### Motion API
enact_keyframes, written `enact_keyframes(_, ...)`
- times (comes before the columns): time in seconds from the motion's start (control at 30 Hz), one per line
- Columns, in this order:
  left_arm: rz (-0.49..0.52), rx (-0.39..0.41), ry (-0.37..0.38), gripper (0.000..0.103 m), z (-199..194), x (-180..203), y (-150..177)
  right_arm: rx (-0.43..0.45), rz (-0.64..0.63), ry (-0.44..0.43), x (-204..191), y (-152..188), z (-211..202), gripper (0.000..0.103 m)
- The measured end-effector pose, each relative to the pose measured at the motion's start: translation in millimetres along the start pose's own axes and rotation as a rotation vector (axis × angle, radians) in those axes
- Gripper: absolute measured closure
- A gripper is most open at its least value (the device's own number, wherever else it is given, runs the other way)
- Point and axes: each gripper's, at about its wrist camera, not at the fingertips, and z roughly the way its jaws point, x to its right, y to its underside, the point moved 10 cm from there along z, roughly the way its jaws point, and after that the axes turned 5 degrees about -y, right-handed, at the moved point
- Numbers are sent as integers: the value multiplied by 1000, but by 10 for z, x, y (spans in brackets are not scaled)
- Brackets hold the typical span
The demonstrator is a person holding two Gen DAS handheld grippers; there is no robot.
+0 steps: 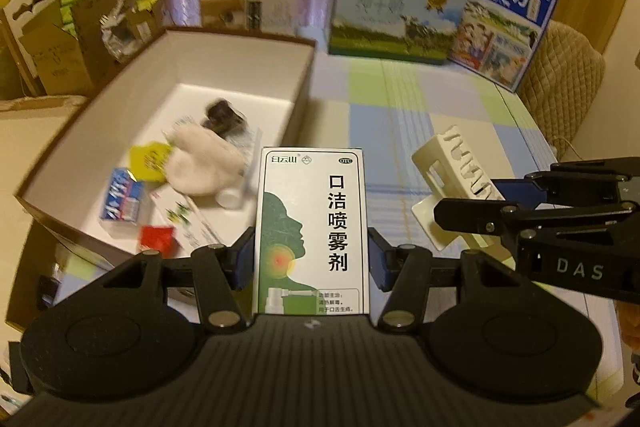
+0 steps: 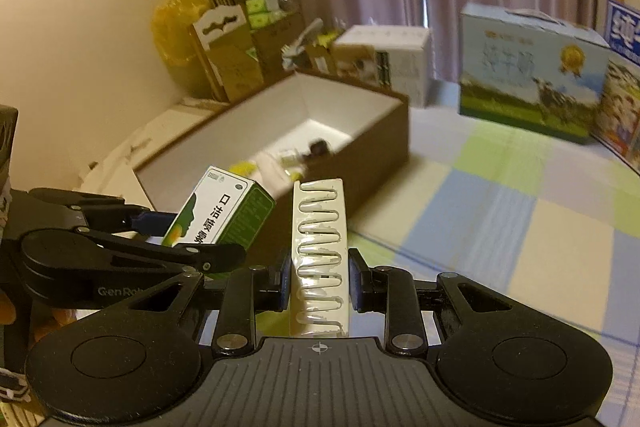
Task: Organize objects
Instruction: 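Carry the spray box and white tray over the storage box with both tools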
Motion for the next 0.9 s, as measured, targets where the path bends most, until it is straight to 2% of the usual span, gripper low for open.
enact_keyframes(0.23, -18, 52, -40, 52, -13, -489, -308, 28, -20, -33, -294, -375, 323, 78)
enact_keyframes(0.47, -7, 77, -81, 52, 140, -895, -608, 13, 0, -38, -409, -661, 764, 78)
enact_keyframes(0.9, 20, 20, -109, 52, 857, -1289, -1018, -26, 49, 46, -91, -1023, 1463, 78)
